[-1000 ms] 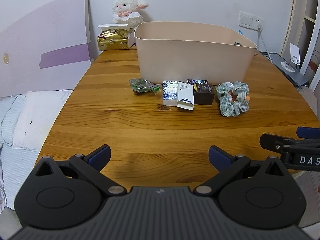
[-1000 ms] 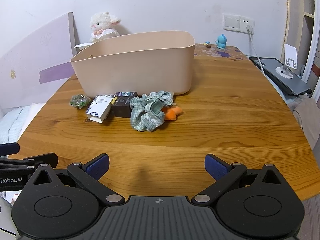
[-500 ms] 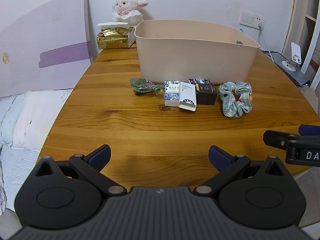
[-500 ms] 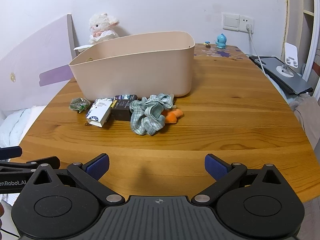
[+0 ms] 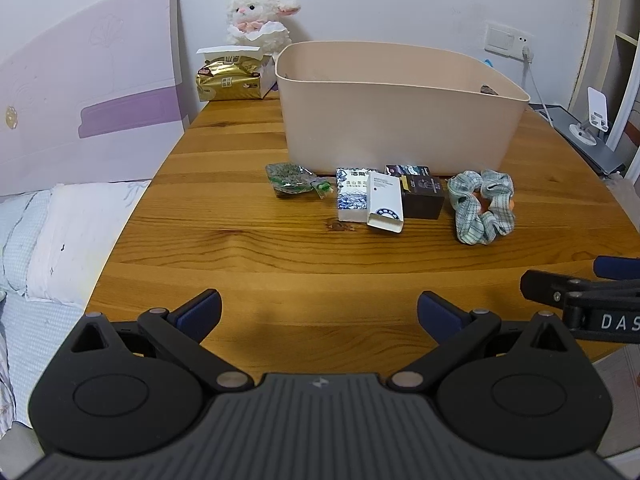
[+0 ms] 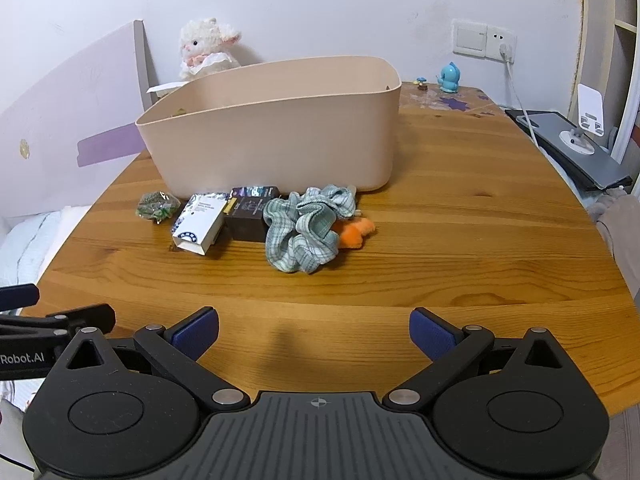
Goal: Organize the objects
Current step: 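Move both tools toward the items lined up before the beige basket, then grasp the green snack bag with the left tool while the right tool grasps the plaid scrunchie, then lift both held items over the basket and open both tools to drop them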
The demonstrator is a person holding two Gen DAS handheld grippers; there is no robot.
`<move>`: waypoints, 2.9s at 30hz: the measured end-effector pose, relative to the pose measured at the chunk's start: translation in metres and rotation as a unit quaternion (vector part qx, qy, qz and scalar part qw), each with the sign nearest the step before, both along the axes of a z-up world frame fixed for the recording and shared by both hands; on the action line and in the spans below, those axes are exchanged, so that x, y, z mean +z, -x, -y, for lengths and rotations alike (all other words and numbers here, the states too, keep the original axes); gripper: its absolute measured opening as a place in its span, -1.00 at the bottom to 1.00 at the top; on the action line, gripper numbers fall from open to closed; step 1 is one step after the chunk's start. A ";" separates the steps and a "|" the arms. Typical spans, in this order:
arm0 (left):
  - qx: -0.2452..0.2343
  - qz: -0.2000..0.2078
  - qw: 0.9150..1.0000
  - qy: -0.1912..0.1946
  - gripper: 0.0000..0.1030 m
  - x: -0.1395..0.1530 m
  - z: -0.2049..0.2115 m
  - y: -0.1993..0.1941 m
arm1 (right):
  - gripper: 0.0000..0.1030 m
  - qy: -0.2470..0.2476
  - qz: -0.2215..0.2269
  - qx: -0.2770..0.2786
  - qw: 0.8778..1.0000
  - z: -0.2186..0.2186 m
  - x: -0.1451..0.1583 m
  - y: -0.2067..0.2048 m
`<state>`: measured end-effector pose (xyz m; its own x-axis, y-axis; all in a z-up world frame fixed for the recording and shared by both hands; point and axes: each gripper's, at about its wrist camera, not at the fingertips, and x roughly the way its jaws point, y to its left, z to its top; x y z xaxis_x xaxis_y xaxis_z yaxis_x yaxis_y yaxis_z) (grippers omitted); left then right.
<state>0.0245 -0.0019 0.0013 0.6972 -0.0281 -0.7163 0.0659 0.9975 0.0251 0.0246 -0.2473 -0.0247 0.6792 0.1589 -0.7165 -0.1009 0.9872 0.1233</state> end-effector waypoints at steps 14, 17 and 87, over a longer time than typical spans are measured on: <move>0.012 0.010 1.000 -0.003 1.00 0.001 -0.007 -0.022 | 0.98 -0.010 0.006 0.000 1.000 0.005 -0.001 -0.016; 0.010 0.010 1.000 0.001 1.00 0.001 -0.010 -0.031 | 0.92 -0.012 0.006 -0.001 1.000 0.007 0.000 -0.023; -0.014 0.128 0.990 0.055 -0.06 0.098 -0.014 -0.125 | -0.89 -0.014 0.160 0.037 0.986 0.031 0.120 -0.089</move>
<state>0.1498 0.0116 0.0996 0.8533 -0.1182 -0.5078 0.0997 0.9930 -0.0636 0.1141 -0.2781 0.0953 0.8559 0.2329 -0.4616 -0.2108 0.9724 0.0998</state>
